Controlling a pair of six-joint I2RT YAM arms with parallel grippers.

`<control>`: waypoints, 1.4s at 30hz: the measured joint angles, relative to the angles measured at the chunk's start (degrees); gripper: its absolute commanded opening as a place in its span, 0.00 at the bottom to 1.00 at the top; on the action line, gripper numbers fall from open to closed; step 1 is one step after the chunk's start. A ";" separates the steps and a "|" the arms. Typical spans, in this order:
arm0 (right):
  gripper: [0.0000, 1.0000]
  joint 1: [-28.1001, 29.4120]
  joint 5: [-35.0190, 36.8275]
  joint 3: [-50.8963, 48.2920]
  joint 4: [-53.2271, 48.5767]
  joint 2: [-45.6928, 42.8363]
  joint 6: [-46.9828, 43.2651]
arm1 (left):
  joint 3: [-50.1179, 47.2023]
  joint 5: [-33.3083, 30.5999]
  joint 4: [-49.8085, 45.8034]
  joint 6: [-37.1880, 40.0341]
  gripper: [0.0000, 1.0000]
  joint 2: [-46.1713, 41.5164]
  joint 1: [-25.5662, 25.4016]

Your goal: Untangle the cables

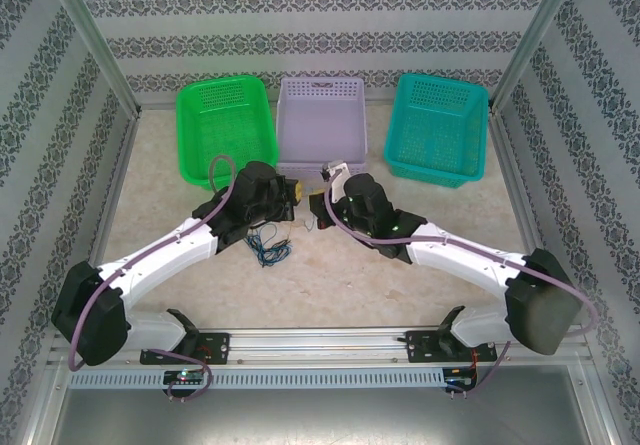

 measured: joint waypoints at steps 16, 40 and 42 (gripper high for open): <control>0.00 -7.96 -39.63 20.26 -18.29 14.14 1.64 | 19.26 13.70 -16.63 53.90 0.00 5.62 7.43; 0.51 -18.51 -39.19 19.10 -22.99 1.49 12.13 | 27.54 12.90 -14.25 110.42 0.00 0.20 17.38; 0.51 -18.82 -37.42 18.80 -23.04 0.55 12.33 | 29.99 11.96 -14.16 111.16 0.00 2.43 19.17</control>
